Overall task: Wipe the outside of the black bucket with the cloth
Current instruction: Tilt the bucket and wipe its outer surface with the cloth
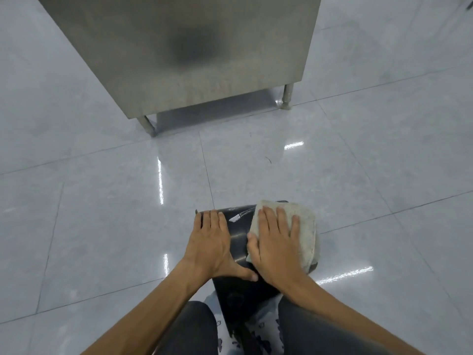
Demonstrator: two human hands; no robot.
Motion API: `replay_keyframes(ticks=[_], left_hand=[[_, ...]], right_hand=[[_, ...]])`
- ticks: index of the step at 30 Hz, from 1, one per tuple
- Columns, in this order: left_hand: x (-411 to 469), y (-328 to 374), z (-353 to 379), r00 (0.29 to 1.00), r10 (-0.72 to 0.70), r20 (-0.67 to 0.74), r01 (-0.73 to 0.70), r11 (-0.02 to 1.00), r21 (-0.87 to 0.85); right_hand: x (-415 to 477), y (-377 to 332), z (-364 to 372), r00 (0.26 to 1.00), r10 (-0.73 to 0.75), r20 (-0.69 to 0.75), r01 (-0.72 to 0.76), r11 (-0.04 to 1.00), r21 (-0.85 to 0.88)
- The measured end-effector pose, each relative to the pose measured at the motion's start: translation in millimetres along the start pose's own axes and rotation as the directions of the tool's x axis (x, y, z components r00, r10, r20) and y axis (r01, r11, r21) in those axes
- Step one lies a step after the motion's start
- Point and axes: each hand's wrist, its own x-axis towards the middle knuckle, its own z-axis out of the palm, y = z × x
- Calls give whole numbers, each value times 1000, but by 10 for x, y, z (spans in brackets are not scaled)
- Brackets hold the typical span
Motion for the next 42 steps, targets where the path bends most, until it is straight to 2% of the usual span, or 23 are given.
replay_keyframes(ticks=[4,9,13,16,18,22,24,27,31,34,37,39,42], left_hand=[[-45,40,-17,1000,-13,4,13,1000,19],[-60,67,-43,1000,-19,10,19,1000,21],[-20,32,-19,1000,-14,9,14,1000,7],[-5,30,-1,1000,-21,17,21,1000,9],[-25,45,-18,1000,-30,9,30,1000,9],[-101,131,-30,999,-35,-10,35,999,7],[-120,140,-38,999,-44,-12,44,999,-2],[-87,95,-24,999,-46,-19,46,999,-19],[-86,103,-16,998,-51,-28,50,998,-29],[-113,152,-38,998,-51,-27,50,998,-31],[-134,169,-74,999,-48,-14,48,999,-17],[-175,200,-106,999,-44,9,44,999,-25],[-252,267,-128,998,-45,53,47,998,-51]], right_hand=[[85,89,-3,999,-38,17,39,998,-49],[693,154,-54,976,140,168,-118,984,-132],[371,10,-17,989,108,99,-99,991,-86],[-30,-73,25,1000,9,19,-8,999,-52],[28,-12,23,1000,-20,19,21,998,-55],[656,159,-56,974,135,181,-109,984,-143],[829,210,-46,961,165,222,-132,979,-153],[622,123,19,986,93,138,-78,990,-114],[-106,16,63,997,-64,-47,66,997,33],[-121,97,79,993,-92,-75,97,994,59],[302,187,34,1000,-27,15,27,999,-25],[659,269,-23,991,27,133,-16,996,-84],[937,356,-34,968,37,249,-14,995,-95]])
